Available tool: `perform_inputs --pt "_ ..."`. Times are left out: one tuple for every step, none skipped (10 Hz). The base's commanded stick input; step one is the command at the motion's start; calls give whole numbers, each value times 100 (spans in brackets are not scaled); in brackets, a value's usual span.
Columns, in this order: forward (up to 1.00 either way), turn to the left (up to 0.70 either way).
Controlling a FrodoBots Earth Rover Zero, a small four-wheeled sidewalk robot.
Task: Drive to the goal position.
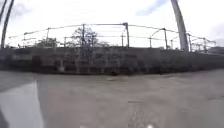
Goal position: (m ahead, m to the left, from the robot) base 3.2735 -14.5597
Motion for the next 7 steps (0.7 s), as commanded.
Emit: perform_inputs --pt "100 -27" --pt "93 -28" --pt "81 -30" --pt "69 -33" --pt "56 -35" --pt "44 -37" --pt "32 -39"
